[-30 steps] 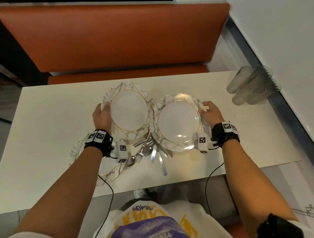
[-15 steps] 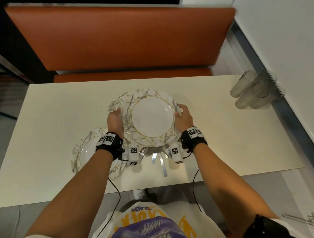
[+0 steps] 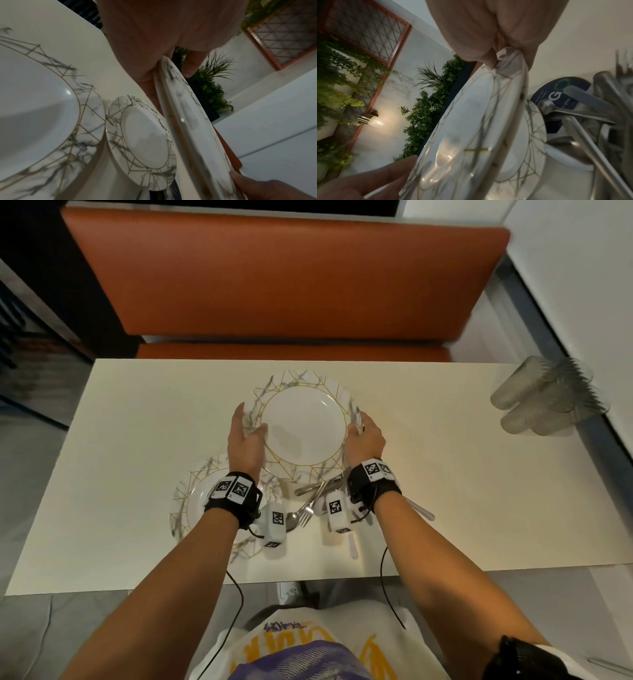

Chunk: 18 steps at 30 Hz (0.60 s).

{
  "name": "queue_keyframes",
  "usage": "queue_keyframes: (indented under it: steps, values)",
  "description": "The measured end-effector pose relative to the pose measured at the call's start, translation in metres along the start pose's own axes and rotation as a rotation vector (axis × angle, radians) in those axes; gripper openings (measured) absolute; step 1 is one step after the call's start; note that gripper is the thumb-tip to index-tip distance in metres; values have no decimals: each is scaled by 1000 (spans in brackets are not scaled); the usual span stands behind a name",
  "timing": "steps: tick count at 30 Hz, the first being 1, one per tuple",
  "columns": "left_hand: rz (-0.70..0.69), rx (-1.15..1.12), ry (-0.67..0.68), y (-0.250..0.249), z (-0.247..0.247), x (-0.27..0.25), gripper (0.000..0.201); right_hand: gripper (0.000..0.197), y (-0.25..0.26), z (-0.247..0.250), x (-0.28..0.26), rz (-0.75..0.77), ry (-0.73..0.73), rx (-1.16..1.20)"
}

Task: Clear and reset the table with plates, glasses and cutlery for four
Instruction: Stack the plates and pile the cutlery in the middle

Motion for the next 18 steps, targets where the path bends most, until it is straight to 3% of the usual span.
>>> queue_keyframes:
  steps: [2,6,10,15,18]
  values:
    - [15,23,-40,6,11,4,65,42,3,-16,2,25,54,-30]
    - [90,-8,-229,21,40,12,46,44,10,-54,13,88,311,-213]
    - [74,-68,-326,17,60,27,40,42,21,-70,35,45,473,-148]
    - [12,-15,-425,-4,79,42,39,33,15,-68,85,41,413,-326]
    - [6,-1,-476,-7,89,50,39,39,-5,-69,108,-29,386,-505]
Point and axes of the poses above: each hand's wrist, its own x-axis towards the middle knuckle, its own z-axis out of the back of the hand, y = z × x, the point moved 10 cm from there along x, towards the middle knuckle, and after that the axes turned 14 degrees about x, right-handed, at the moved point
